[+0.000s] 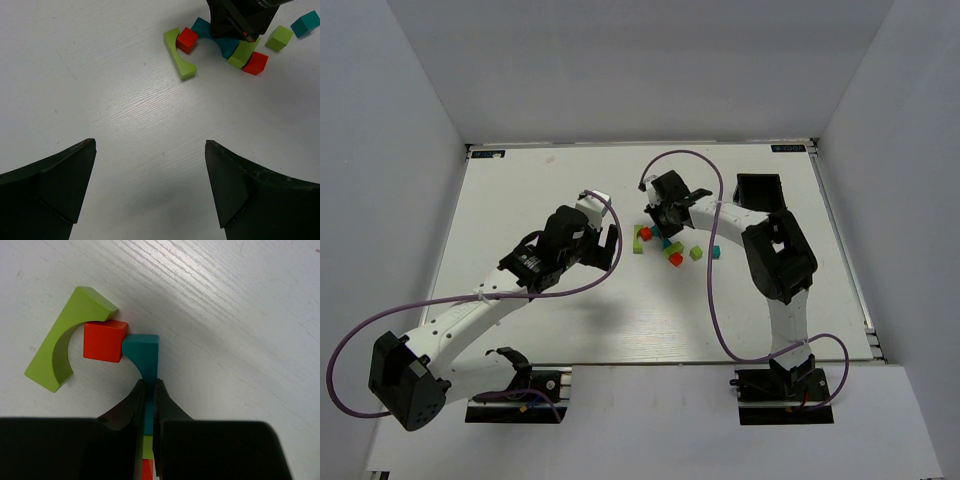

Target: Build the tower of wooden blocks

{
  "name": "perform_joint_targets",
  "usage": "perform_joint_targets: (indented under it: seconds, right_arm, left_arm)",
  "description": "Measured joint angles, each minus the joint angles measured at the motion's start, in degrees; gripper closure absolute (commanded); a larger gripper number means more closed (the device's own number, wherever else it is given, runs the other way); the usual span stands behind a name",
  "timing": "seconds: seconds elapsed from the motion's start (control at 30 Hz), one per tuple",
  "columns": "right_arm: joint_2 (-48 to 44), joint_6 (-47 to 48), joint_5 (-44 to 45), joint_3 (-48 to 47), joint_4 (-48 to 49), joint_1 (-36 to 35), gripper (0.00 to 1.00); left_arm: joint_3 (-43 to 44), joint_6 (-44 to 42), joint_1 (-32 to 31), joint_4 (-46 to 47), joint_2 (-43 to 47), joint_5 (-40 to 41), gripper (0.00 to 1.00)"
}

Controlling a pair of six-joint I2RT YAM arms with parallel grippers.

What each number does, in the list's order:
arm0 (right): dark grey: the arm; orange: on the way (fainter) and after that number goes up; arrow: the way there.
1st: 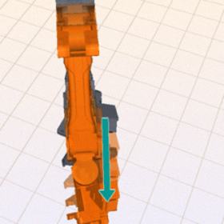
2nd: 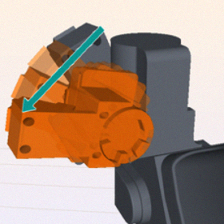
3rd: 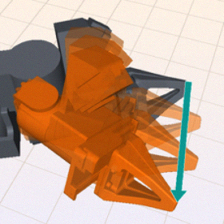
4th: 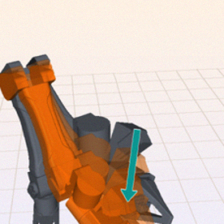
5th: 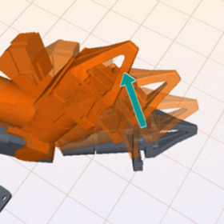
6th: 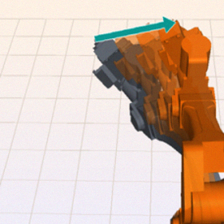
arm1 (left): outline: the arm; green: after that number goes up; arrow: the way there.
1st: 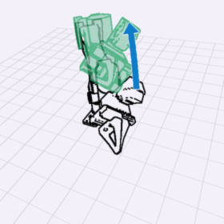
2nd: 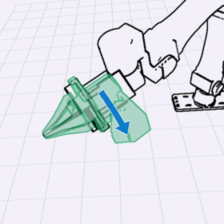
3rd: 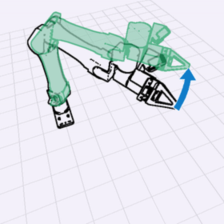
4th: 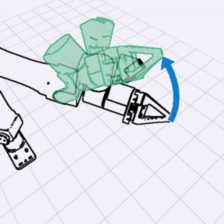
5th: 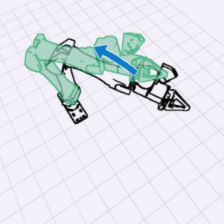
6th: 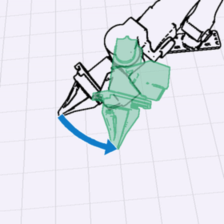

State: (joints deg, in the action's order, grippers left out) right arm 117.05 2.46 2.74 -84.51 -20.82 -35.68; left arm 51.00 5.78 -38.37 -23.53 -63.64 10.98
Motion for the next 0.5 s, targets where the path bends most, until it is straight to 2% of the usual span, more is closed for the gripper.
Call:
perform_joint_targets:
  seconds: [0.5]
  right_arm:
    - [-0.3,-2.8,1.4,0.5,0.5,-0.2,1.00]
  left_arm:
    - [0.0,0.0,0.0,0.0,0.0,0.2,0.00]
